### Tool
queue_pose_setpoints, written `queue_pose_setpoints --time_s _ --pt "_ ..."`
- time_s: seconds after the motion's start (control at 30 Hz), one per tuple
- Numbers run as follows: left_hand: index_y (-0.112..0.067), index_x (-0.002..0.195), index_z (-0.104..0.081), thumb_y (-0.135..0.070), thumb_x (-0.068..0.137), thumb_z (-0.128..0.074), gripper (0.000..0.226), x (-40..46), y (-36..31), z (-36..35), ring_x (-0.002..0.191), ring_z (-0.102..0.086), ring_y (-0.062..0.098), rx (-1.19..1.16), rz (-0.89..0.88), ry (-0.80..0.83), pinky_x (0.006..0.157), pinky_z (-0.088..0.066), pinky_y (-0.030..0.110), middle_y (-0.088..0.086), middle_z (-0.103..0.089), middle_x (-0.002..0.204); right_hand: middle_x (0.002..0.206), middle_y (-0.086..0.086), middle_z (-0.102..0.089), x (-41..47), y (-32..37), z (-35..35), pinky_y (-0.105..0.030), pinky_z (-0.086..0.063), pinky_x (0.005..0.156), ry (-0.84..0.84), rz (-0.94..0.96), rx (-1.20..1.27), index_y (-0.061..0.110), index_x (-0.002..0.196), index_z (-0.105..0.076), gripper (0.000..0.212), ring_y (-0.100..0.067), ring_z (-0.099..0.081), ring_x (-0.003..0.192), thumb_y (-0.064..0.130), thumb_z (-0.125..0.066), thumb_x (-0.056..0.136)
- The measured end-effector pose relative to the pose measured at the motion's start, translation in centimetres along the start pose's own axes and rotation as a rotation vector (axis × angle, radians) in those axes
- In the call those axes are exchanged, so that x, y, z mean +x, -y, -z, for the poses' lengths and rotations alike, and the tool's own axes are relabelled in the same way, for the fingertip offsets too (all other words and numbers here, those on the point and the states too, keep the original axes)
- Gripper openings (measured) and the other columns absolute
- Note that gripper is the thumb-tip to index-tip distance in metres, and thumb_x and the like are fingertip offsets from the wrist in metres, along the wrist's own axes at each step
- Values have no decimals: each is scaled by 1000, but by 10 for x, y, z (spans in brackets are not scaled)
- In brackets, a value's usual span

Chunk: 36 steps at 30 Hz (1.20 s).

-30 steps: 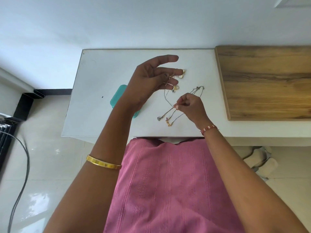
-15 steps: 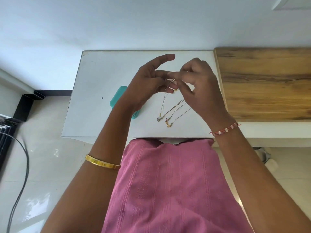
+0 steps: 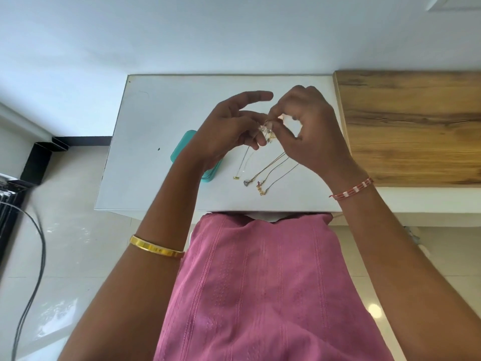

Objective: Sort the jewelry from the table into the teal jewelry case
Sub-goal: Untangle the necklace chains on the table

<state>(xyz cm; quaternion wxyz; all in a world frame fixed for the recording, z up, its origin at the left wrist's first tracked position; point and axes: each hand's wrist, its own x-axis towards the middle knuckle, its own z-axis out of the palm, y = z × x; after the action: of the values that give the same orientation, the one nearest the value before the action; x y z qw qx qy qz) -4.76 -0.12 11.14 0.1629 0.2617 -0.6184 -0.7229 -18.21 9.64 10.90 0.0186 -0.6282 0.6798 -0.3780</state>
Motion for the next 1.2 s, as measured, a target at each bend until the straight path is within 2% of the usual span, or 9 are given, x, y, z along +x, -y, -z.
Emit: queue_pose_setpoints --time_s 0.13,0.23,0.3,0.4,0.5,0.63,0.73,0.9,1.2 --pt "-12 108 -64 -11 97 -43 23 0 10 2 53 -51 15 77 54 -22 55 -44 21 4 -70 75 71 -3 -62 11 0 15 -28 -49 71 28 -359 603 12 73 -57 7 -15 -59 72 8 -55 78" --pt "-12 86 -69 -20 99 -42 30 -2 23 5 50 -46 14 94 119 -57 52 -43 19 -1 -57 57 58 1 -61 16 -12 22 -32 -53 66 -17 -527 1059 11 74 -53 11 -16 -60 59 3 -50 80" --pt "-12 71 -66 -24 98 -45 36 -3 33 8 47 -45 13 71 164 -93 50 -44 20 -4 -48 50 53 3 -56 16 -24 23 -32 -53 59 -100 -663 1187 12 74 -51 16 -14 -56 52 1 -49 84" --pt "-14 60 -58 -25 97 -48 39 -3 50 12 45 -43 12 10 205 -156 52 -42 20 -5 -42 48 47 2 -51 13 -45 22 -24 -46 51 -157 -828 1148 14 71 -51 20 -14 -46 44 3 -46 87" --pt "-14 62 -52 -20 96 -48 34 -2 65 14 47 -42 12 -156 227 -186 58 -45 23 -4 -41 51 43 1 -48 7 -61 14 -21 -40 48 -141 -928 1085 13 69 -52 19 -14 -41 41 3 -49 85" --pt "-13 80 -58 -8 93 -46 18 -1 83 16 58 -55 9 -475 261 -252 68 -50 23 -5 -52 57 43 2 -51 -2 -75 1 -21 -41 47 -169 -1039 1020 11 70 -56 17 -12 -43 40 2 -56 84" --pt "-10 98 -62 8 90 -43 27 -3 98 18 67 -57 9 -566 306 -297 69 -53 19 -4 -58 64 47 2 -56 -7 -86 -8 -23 -48 48 -155 -1093 977 11 72 -59 14 -11 -48 41 4 -60 84" --pt "7 116 -57 14 88 -46 31 1 115 11 75 -59 14 -525 400 -441 67 -55 15 6 -59 77 53 -3 -66 -7 -106 -23 -27 -54 53 -162 -1179 964 7 74 -59 12 -14 -57 45 3 -62 85" --pt "8 109 -62 12 84 -58 26 17 141 4 69 -64 15 -207 419 -605 68 -57 16 9 -64 78 59 -7 -64 3 -148 -47 -27 -56 52 -83 -1210 723 8 67 -55 21 -13 -57 44 -1 -60 86"
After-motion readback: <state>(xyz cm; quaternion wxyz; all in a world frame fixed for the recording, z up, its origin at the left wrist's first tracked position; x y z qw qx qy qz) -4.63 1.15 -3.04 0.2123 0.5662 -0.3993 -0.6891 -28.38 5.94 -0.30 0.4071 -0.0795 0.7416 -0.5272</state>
